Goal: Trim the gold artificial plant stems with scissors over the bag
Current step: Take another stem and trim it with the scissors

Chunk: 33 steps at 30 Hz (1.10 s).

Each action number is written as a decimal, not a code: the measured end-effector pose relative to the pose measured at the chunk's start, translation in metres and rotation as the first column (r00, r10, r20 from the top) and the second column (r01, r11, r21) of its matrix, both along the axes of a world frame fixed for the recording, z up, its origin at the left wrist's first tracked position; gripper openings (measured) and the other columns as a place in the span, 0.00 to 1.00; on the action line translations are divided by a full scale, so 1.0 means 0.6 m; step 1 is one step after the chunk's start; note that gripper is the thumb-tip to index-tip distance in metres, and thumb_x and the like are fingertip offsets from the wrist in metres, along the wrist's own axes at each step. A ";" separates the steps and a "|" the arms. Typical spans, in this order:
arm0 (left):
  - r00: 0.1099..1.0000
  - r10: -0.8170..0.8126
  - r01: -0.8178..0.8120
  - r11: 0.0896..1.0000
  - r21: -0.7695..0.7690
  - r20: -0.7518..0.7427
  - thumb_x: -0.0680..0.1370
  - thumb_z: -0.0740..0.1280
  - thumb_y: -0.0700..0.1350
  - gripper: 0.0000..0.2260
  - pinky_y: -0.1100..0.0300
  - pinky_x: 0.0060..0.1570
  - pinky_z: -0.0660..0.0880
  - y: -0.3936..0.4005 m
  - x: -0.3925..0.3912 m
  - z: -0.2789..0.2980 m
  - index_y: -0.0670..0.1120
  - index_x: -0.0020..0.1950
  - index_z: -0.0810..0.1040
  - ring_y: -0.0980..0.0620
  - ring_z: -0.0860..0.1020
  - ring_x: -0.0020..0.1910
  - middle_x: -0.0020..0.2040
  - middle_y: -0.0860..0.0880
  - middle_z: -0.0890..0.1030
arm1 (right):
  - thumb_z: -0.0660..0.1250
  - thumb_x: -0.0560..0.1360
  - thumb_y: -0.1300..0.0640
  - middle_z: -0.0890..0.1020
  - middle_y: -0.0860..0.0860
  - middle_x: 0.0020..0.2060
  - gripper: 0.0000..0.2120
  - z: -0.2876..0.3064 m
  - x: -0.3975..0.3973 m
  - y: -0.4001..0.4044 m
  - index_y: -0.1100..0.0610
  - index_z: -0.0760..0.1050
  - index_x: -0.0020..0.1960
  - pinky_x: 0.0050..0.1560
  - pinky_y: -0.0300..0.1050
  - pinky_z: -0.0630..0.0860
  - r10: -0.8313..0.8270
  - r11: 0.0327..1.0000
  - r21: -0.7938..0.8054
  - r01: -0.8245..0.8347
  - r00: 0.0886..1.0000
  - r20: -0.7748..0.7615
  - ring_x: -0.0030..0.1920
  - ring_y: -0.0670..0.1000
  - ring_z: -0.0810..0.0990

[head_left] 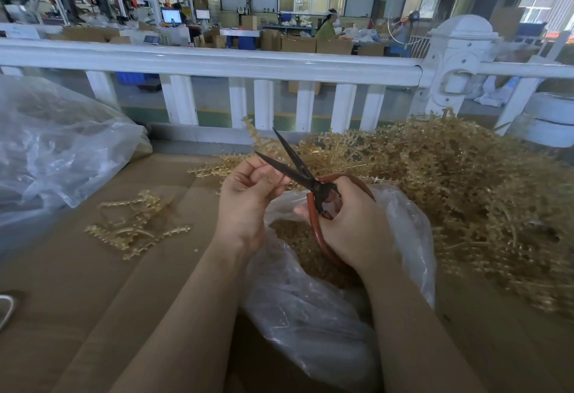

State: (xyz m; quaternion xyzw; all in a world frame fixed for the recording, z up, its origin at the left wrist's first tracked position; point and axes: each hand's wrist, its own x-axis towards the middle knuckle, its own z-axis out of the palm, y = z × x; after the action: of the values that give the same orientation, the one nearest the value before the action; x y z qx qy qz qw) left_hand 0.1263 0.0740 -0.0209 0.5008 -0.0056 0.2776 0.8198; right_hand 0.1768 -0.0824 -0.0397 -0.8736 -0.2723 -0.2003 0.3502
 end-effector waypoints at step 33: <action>0.993 -0.107 0.108 0.994 0.012 -0.040 0.72 0.69 0.40 0.04 0.67 0.39 0.72 0.014 0.002 -0.006 0.42 0.46 0.82 0.57 0.77 0.36 0.37 0.50 0.82 | 0.67 0.69 0.28 0.78 0.42 0.33 0.23 0.001 -0.002 -0.004 0.49 0.74 0.40 0.36 0.47 0.79 -0.051 0.999 -0.004 0.052 0.996 0.076 0.36 0.43 0.78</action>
State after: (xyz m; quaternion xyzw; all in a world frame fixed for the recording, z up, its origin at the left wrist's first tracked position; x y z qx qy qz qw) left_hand 0.1275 0.0823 -0.0245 0.5108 -0.0184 0.2230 0.8301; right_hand 0.1754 -0.0849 -0.0389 -0.8732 -0.2634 -0.2413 0.3316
